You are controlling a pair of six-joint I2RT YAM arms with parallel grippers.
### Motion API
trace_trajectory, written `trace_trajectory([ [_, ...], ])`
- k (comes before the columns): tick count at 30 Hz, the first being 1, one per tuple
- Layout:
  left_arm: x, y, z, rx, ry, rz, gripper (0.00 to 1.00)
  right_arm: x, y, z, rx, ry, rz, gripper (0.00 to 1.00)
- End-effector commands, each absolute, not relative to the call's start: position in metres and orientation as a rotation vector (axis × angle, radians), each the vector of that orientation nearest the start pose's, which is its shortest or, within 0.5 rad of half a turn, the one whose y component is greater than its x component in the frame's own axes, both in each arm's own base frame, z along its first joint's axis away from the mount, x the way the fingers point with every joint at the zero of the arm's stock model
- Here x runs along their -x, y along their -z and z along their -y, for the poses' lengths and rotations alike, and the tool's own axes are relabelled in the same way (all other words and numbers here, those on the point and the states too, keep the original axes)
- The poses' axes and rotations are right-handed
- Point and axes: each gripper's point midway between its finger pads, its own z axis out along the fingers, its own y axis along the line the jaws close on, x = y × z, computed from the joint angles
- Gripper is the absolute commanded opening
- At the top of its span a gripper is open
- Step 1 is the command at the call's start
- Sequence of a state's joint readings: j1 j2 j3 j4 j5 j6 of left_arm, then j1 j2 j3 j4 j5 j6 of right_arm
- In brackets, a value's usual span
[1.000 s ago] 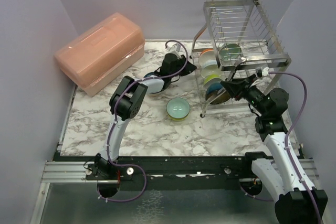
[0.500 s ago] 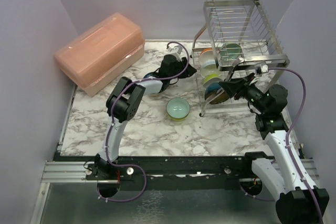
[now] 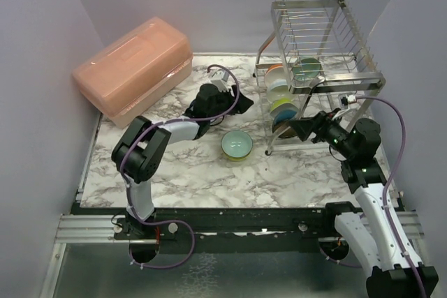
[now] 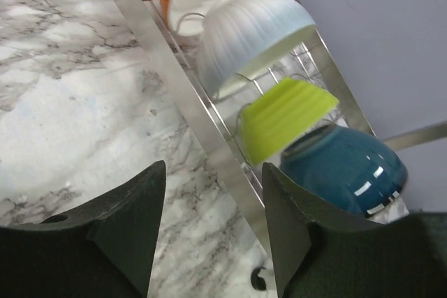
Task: Load the bowls into the dish rack
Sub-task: Adjust the dish rack at the center of the board.
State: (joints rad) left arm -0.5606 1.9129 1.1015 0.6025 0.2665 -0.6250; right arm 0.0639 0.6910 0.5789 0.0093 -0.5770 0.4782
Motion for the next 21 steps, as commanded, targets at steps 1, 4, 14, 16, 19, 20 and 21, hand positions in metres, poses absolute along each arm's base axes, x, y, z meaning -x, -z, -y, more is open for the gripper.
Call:
trace_trajectory([
  [1,-0.377,-0.179,0.363,-0.304,1.131,-1.769,0.60,-0.259,-0.230,-0.115,-0.019,-0.813,-1.814,0.74],
  [4,-0.347,-0.191,0.376,-0.418,1.113,-1.708,0.63,-0.255,-0.218,-0.099,-0.155,-0.751,-1.807,0.78],
  [14,-0.285,-0.254,0.420,-0.663,0.976,-1.430,0.66,-0.233,-0.195,-0.061,-0.407,-0.588,-1.795,0.80],
  [16,-0.282,-0.258,0.429,-0.686,0.960,-1.405,0.66,-0.231,-0.197,-0.057,-0.417,-0.569,-1.787,0.81],
  [19,-0.276,-0.260,0.443,-0.732,0.968,-1.375,0.66,-0.231,-0.196,-0.056,-0.415,-0.560,-1.790,0.81],
  [20,-0.276,-0.261,0.447,-0.733,0.974,-1.371,0.66,-0.231,-0.197,-0.057,-0.413,-0.562,-1.789,0.82],
  [21,-0.276,-0.262,0.452,-0.739,0.977,-1.366,0.66,-0.232,-0.196,-0.057,-0.412,-0.565,-1.791,0.82],
])
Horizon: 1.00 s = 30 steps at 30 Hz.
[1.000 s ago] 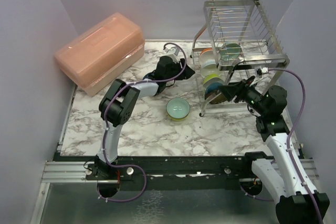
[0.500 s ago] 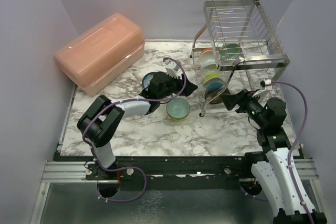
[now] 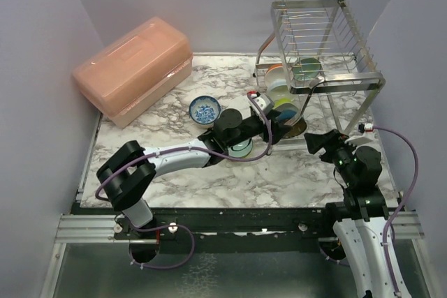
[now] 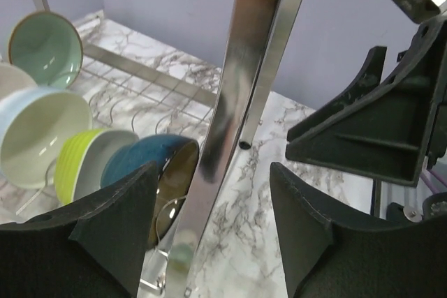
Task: Load the bowls into the dish rack
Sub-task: Adjust the dish rack at the center of the board.
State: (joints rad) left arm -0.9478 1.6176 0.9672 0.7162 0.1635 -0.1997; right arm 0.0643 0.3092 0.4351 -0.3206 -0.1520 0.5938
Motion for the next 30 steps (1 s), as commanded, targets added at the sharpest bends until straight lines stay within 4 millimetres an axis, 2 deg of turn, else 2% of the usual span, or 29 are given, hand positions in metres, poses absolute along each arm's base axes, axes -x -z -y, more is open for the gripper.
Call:
trace_trajectory([
  [1,-0.276,-0.262,0.457,-0.741,0.974,-1.363,0.66,-0.232,-0.195,-0.058,-0.409,-0.570,-1.793,0.82],
  [9,-0.283,-0.258,0.483,-0.767,0.945,-1.341,0.63,-0.232,-0.195,-0.061,-0.400,-0.590,-1.797,0.86],
  [11,-0.285,-0.255,0.486,-0.765,0.937,-1.346,0.57,-0.231,-0.197,-0.062,-0.396,-0.591,-1.798,0.90],
  [14,-0.291,-0.251,0.486,-0.743,0.918,-1.365,0.41,-0.232,-0.198,-0.062,-0.388,-0.587,-1.794,0.91],
  [16,-0.293,-0.250,0.483,-0.739,0.897,-1.365,0.26,-0.233,-0.199,-0.061,-0.384,-0.583,-1.790,0.91],
  [21,-0.303,-0.254,0.468,-0.712,0.792,-1.358,0.05,-0.232,-0.198,-0.064,-0.375,-0.595,-1.799,0.91],
  [26,-0.314,-0.257,0.448,-0.689,0.661,-1.348,0.01,-0.234,-0.195,-0.067,-0.368,-0.614,-1.813,0.91],
  [30,-0.325,-0.252,0.431,-0.659,0.580,-1.368,0.00,-0.234,-0.193,-0.071,-0.352,-0.633,-1.829,0.91],
])
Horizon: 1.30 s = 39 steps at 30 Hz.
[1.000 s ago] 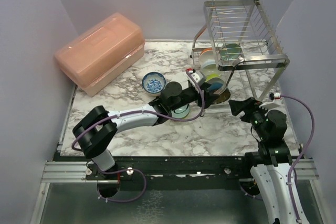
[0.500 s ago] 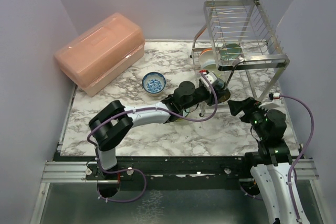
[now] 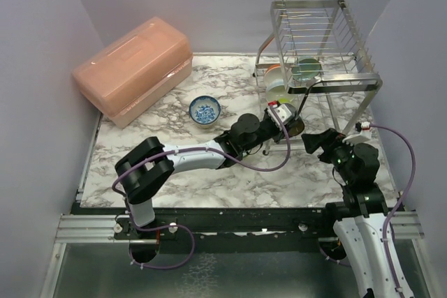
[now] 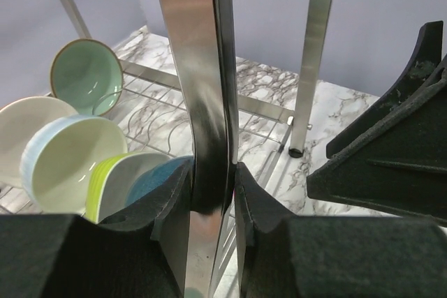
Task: Load the bowls into the dish rack
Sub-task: Adjust the dish rack at the center of the board.
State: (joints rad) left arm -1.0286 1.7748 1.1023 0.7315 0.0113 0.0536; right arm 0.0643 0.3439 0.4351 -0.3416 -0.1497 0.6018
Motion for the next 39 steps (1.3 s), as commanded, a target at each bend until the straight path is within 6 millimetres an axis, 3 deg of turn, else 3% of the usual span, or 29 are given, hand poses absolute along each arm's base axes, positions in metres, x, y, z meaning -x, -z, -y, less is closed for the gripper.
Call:
trace_trajectory([
  [1,-0.328,-0.250,0.427,-0.648,0.568,-1.377,0.00,-0.235,-0.192,-0.073,-0.349,-0.638,-1.833,0.91],
  [18,-0.383,-0.236,0.361,-0.522,0.533,-1.480,0.00,-0.236,-0.178,-0.087,-0.290,-0.706,-1.901,0.91],
  [26,-0.394,-0.241,0.330,-0.482,0.448,-1.492,0.00,-0.236,-0.178,-0.088,-0.284,-0.708,-1.908,0.91],
  [31,-0.390,-0.249,0.324,-0.464,0.466,-1.486,0.01,-0.236,-0.176,-0.089,-0.280,-0.717,-1.909,0.91],
  [33,-0.387,-0.254,0.324,-0.444,0.499,-1.484,0.12,-0.236,-0.176,-0.090,-0.281,-0.720,-1.911,0.91],
  [35,-0.383,-0.262,0.321,-0.417,0.531,-1.477,0.42,-0.236,-0.176,-0.090,-0.278,-0.723,-1.914,0.91],
  [39,-0.368,-0.267,0.310,-0.373,0.576,-1.478,0.78,-0.236,-0.176,-0.090,-0.278,-0.723,-1.912,0.91],
])
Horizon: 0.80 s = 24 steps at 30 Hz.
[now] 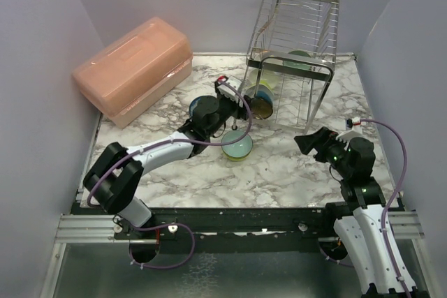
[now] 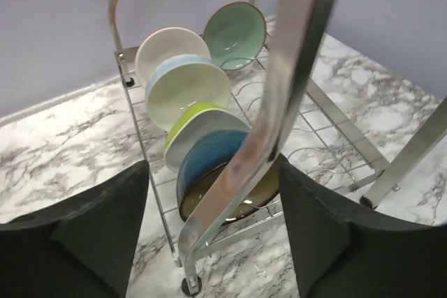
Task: Load the bowls into the dish rack
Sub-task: Adjust the dish rack at the center of the board.
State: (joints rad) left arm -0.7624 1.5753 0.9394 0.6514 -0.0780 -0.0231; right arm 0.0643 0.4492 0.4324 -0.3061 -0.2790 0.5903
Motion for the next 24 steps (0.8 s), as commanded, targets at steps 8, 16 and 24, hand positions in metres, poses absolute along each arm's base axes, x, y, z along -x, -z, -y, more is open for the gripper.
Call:
trace_trajectory([
  [8,-0.336,-0.235,0.267,-0.224,0.627,-1.591,0.99,-0.237,-0.173,-0.091,-0.274,-0.725,-1.921,0.91],
  [16,-0.294,-0.141,0.247,-0.113,0.653,-1.993,0.93,-0.239,-0.167,-0.095,-0.249,-0.737,-1.941,0.91],
  [24,-0.283,-0.088,0.245,-0.151,0.570,-2.214,0.74,-0.238,-0.164,-0.096,-0.257,-0.752,-1.947,0.90],
])
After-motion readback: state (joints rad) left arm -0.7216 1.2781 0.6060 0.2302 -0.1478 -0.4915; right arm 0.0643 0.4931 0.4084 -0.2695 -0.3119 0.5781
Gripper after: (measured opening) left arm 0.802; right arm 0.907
